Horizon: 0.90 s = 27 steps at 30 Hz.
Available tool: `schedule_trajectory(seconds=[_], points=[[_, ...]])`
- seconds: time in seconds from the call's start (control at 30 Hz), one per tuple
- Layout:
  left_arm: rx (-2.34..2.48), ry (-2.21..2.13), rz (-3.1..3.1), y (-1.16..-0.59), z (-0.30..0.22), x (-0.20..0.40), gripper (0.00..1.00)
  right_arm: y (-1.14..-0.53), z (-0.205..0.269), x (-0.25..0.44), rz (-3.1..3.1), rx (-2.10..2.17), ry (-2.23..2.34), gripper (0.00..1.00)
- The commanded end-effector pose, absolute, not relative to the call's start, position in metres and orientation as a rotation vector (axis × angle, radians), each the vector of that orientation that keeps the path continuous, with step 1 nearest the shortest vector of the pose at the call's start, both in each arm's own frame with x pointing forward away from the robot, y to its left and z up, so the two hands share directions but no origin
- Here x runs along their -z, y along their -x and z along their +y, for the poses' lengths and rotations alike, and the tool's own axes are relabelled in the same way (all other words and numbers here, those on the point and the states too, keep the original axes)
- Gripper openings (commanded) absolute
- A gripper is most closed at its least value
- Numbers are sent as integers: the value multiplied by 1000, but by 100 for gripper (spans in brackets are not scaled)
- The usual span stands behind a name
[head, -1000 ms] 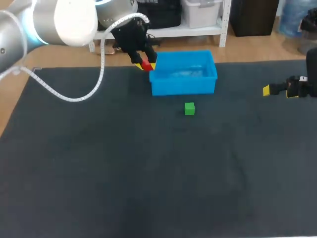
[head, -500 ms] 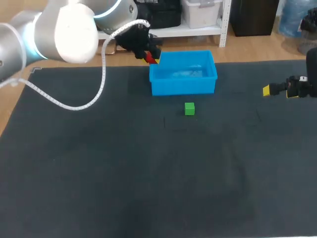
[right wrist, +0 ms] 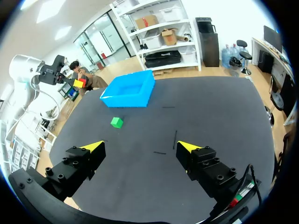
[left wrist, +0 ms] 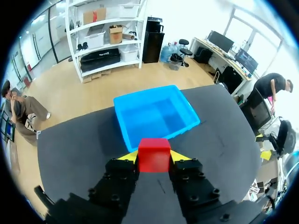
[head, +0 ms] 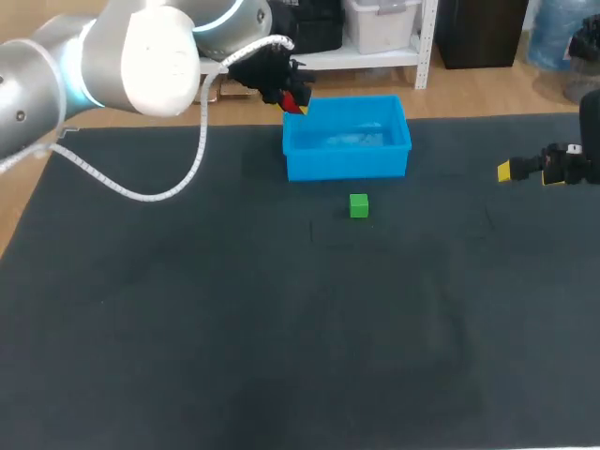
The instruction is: Use the left arm to pick the red cube and place it into the blue plastic box first, then use the right arm to grasp the green cube and put it into the same blue plastic box after the first action is fully finished.
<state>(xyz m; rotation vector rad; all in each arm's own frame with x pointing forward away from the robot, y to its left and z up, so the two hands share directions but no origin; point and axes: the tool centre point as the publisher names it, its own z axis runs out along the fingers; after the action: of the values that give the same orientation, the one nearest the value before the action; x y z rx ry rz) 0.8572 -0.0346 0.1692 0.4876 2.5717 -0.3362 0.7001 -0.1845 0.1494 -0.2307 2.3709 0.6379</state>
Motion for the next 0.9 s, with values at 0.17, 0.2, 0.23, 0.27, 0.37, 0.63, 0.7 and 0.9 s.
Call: schedule_trajectory(seconds=[0.17,0.2,0.23,0.27,0.37,0.63,0.7,0.9], points=[[312,-500,2590,-879,-47,-169,0,-700,-185,-150,2372,-637,231,100],[310,-500,2591,-881,-48,-169,0,-700,-185,-150,2372,-637,231,100],[308,-501,2591,-883,-49,-168,0,-700,-185,-150,2372,-637,231,100],[306,-501,2590,-884,-49,-168,0,-700,-185,-150,2372,-637,231,100],[299,-500,2591,-891,-51,-167,0,-700,-185,-150,2372,-637,231,100],[273,-512,2588,-904,-55,-164,0,-700,-185,-150,2372,-637,231,100],[269,-514,2589,-907,-56,-162,0,-700,-185,-150,2372,-637,231,100],[258,-517,2593,-914,-58,-159,0,-700,-185,-150,2372,-637,231,100]])
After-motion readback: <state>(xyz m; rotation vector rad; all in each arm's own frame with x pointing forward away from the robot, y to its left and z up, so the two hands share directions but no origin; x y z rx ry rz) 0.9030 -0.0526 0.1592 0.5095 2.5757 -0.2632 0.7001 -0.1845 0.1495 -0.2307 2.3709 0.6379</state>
